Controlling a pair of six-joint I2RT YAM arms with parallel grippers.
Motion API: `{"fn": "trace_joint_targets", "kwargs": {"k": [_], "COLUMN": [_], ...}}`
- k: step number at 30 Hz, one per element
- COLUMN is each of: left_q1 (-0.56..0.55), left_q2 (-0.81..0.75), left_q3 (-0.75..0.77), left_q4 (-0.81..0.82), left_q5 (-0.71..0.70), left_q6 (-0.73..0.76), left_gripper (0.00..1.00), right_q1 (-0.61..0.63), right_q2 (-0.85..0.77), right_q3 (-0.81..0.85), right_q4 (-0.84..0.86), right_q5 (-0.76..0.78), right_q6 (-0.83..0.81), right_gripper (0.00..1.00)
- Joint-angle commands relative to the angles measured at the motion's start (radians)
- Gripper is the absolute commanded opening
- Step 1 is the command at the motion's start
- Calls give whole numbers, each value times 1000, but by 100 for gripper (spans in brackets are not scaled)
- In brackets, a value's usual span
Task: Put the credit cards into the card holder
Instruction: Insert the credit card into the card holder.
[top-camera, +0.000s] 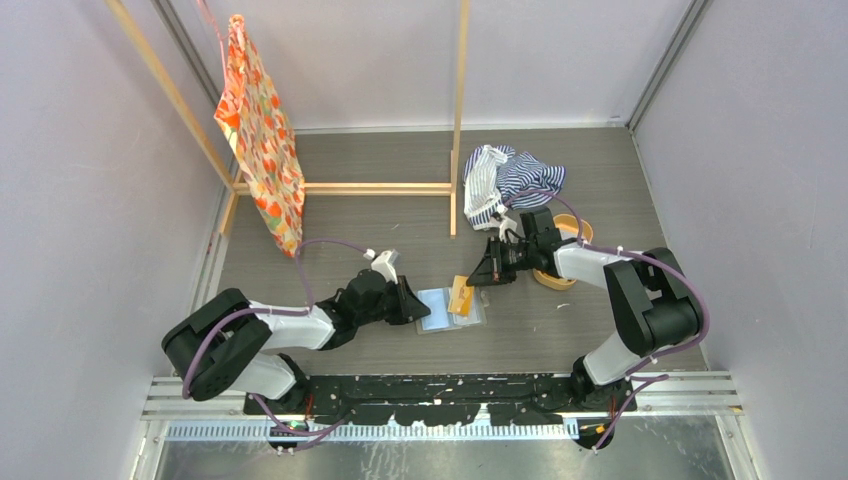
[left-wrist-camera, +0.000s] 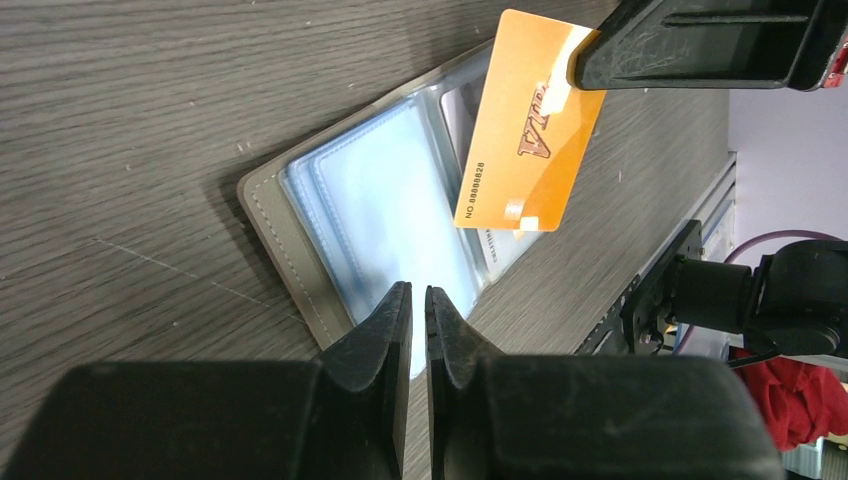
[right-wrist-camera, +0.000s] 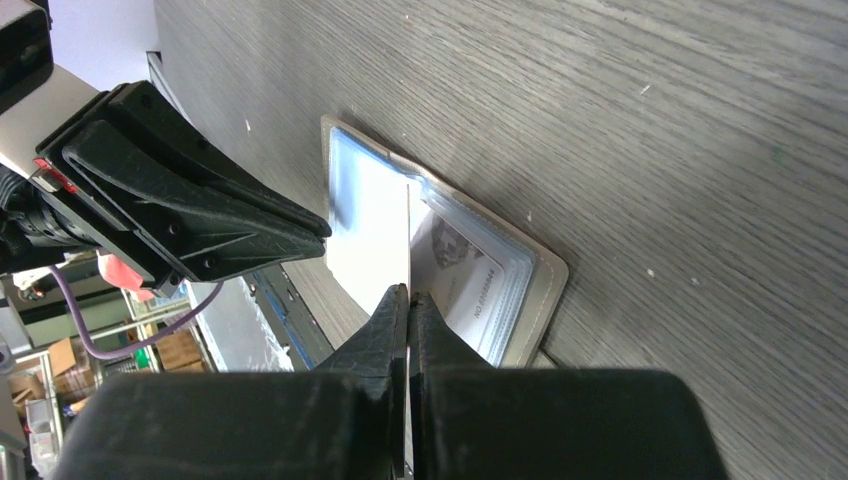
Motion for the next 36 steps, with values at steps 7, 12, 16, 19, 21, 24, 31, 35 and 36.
{"fn": "trace_joint_targets", "kwargs": {"k": [7,12,16,19,21,24,31,35,36], "left_q1": [-3,-3,-3,-3,-3,-3,-4,-3,-3], "left_q2": [39,55,58,57,56,52,59,63,62], "left_q3": [-27,-53,-67,-67,-66,-67,-65,-65,-65], "left_q4": [16,11,11,10,9,8,16,22,23], "left_q5": [-38,-47,-54,-54,-54,-55,-46,-38,-38], "left_q6": [19,18,16,18,18,18,22,22,22], "left_gripper": [10,8,7,7,7,6,6,6,6], "right_q1": [9,18,28,40,52,70,105,107,110], "right_q2": [69,85,92,102,111,121,146,192,202], "right_q3": [-8,-19,-9,-4,-2,2,34,66,74], "right_q4": [67,141,114,114,115,111,95,86,83], "right_q5": [-27,-75,-37,-11,-12,-23,-24,-30,-33], "right_q6": [27,81,60,62,64,64,52,57,57], "right_gripper": [1,1,1,1,1,1,1,1,1]}}
